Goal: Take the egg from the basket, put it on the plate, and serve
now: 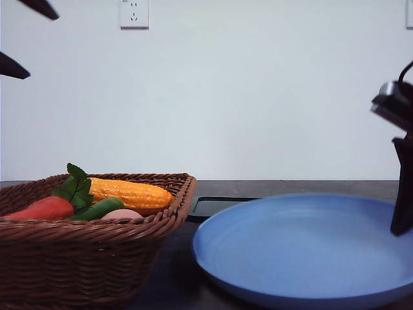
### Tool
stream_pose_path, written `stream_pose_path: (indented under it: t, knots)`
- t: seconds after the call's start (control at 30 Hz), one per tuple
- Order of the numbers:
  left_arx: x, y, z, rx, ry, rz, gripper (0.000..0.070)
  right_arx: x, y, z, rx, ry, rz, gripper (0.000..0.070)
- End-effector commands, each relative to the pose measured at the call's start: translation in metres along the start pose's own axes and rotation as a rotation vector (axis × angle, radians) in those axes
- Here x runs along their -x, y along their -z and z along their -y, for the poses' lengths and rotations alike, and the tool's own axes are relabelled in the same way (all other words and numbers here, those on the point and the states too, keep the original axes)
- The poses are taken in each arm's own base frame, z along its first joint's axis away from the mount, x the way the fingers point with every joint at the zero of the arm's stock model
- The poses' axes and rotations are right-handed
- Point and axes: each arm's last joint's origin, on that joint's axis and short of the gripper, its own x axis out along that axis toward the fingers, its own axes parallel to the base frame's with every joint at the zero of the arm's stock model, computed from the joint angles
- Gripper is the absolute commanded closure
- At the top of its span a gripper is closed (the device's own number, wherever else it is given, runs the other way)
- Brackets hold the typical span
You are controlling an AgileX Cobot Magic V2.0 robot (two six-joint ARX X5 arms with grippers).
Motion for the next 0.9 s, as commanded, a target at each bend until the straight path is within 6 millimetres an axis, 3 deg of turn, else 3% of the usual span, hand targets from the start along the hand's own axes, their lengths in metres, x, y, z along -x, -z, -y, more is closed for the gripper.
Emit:
stream_pose_path:
  t: [0.0,0.4,0.87]
  knots:
    - [-0.004,-0.003,0.005,0.044,-0.009,-0.01,0.0304,0.002,0.0,-0.002,0.027,-0.004,0.013,0.07]
    - [-0.067,0.005,0.023,-0.009,-0.217,-0.159,0.0305,0.014,0.002,-0.007,0.051,-0.013,0.067,0.07]
    - [-0.137,0.0,0.016,-0.03,-0.416,-0.303,0.0307,0.014,0.003,-0.008,0.051,-0.02,0.062,0.07]
